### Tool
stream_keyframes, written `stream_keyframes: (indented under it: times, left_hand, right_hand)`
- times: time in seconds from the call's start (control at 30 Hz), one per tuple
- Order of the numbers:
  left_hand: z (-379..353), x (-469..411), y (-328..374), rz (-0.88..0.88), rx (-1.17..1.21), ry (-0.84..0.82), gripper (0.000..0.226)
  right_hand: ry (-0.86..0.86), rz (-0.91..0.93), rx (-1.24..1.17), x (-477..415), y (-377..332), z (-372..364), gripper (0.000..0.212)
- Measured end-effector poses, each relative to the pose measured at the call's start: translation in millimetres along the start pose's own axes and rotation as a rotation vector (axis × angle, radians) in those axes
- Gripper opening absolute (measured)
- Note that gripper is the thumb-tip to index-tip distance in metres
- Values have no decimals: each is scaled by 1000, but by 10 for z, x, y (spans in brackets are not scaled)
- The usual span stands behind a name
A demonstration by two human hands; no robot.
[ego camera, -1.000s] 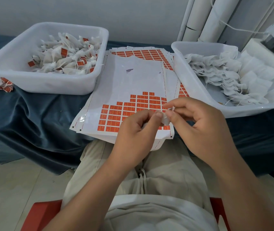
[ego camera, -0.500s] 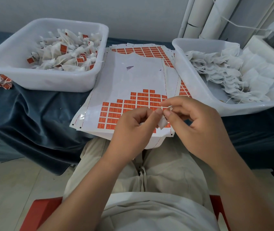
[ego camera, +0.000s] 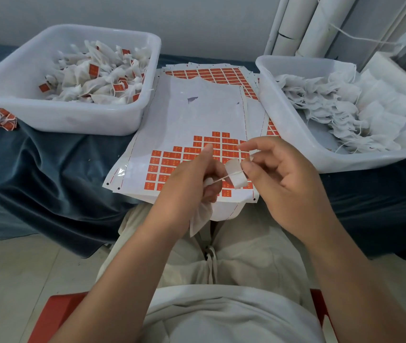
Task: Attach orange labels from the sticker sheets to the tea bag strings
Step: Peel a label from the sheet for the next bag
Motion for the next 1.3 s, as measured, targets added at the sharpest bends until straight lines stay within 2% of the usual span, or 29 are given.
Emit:
stream_keyframes:
  times: [0.1, 0.2, 0.33, 0.5, 0.57, 0.63, 0.73, 0.8, 0.9, 1.13, 1.3]
  left_hand:
    - [42, 10, 10, 79, 154, -56, 45]
    - [64, 29, 22, 116, 118, -140, 18]
    - [110, 2, 11, 95, 17, -183, 34]
    - [125, 3, 18, 77, -21, -230, 31]
    - [100, 21, 31, 53, -71, -254, 22]
    - [67, 31, 36, -7, -77, -255, 13]
    - [48, 30, 52, -159, -133, -203, 15]
    - [30, 42, 63, -254, -173, -189, 17]
    - [32, 46, 51, -322, -218, -114, 18]
    - [-17, 61, 34, -314, -242, -134, 19]
    - [40, 43, 35, -336, -270, -12, 13]
  right_hand:
    - [50, 68, 41, 12, -29, -19, 20]
    - [69, 102, 51, 13, -40, -36, 22]
    - [60, 84, 47, 9, -14, -44, 24]
    - [27, 27, 9, -4, 40, -41, 24]
    - [13, 14, -23, -8, 49, -41, 23]
    - [2, -12, -112, -18, 50, -44, 23]
    - [-38, -165, -289, -42, 61, -77, 26]
    - [-105, -223, -251, -48, 82, -113, 33]
    - [-141, -194, -147, -49, 102, -121, 17]
    - [-84, -113, -55, -39, 91, -72, 16]
    - [-118, -87, -14, -25, 68, -102, 20]
Point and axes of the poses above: each hand's wrist, its own x-axis away from the middle knuckle, its own z-axis out of the back of the hand, y = z × x, the point moved 3 cm from there along -x, towards the middle knuckle, and after that the axes turned 15 degrees about x, right-handed, at the moved point
